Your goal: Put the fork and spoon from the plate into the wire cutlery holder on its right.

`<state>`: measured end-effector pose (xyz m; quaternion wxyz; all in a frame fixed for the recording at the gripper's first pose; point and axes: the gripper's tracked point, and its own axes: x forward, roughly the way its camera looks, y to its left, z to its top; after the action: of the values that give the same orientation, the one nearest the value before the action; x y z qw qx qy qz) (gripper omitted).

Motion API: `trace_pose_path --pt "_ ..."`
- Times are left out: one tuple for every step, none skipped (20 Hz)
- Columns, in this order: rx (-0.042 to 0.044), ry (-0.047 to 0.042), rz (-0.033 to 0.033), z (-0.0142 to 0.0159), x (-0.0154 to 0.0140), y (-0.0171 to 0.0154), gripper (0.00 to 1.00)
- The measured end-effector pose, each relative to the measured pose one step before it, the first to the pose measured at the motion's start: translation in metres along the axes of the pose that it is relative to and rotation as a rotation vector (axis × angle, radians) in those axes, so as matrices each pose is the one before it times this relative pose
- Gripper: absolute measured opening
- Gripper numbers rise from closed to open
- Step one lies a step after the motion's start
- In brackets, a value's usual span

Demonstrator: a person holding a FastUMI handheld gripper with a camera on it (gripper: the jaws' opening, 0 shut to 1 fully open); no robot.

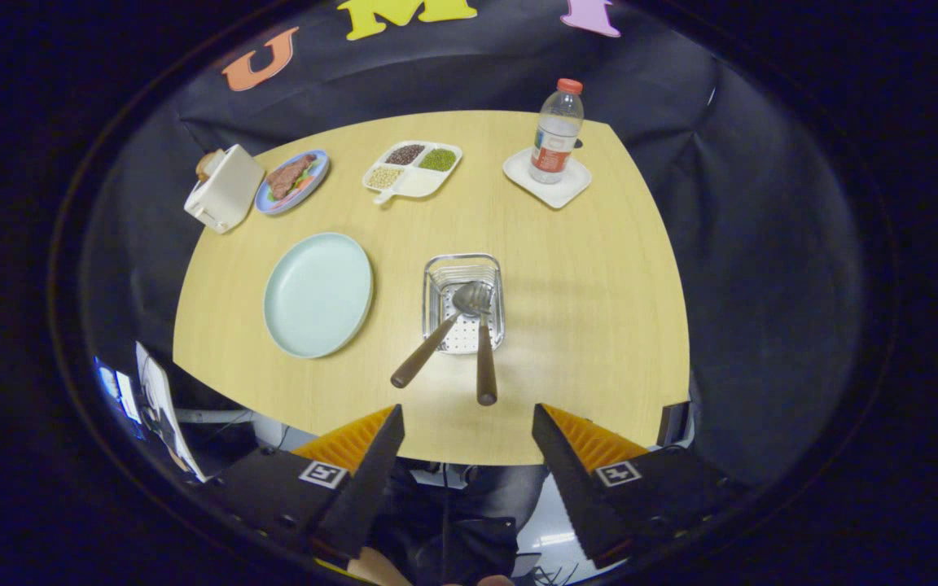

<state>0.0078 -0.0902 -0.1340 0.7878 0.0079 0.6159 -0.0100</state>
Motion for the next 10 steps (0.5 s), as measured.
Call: trace_pose_path --pt "0.01332 -0.02996 0.02022 0.00345 -0.00558 0.00411 0.98" --pt "0.02002 -0.05345 0.03366 0.00514 -0.00753 0.00731 0.97" --pt "0.01443 -0.06257 0.04524 0.00645 -0.01011 0.01010 0.97" --pt "-0.00095 -0.05635 0.03769 0.00377 -0.00828 0.00719 0.97" --pt "-0.01751 -0.07435 0.00481 0.00309 -0.01144 0.00432 0.97" --pt "-0.03035 -0.08780 -0.01292 0.00913 -0.00675 -0.00283 0.97" --pt "-0.02994 -0.09559 -0.02005 0.00949 -0.00624 -0.00343 0.97" --pt "-0.01776 -0.10275 -0.01626 0.01044 -0.00776 -0.00180 0.97" --pt "-0.01468 -0.10738 -0.00482 0.01152 -0.00910 0.00271 0.97" --pt "-0.01015 -0.09513 -0.00754 0.00666 -0.00833 0.00221 0.97"
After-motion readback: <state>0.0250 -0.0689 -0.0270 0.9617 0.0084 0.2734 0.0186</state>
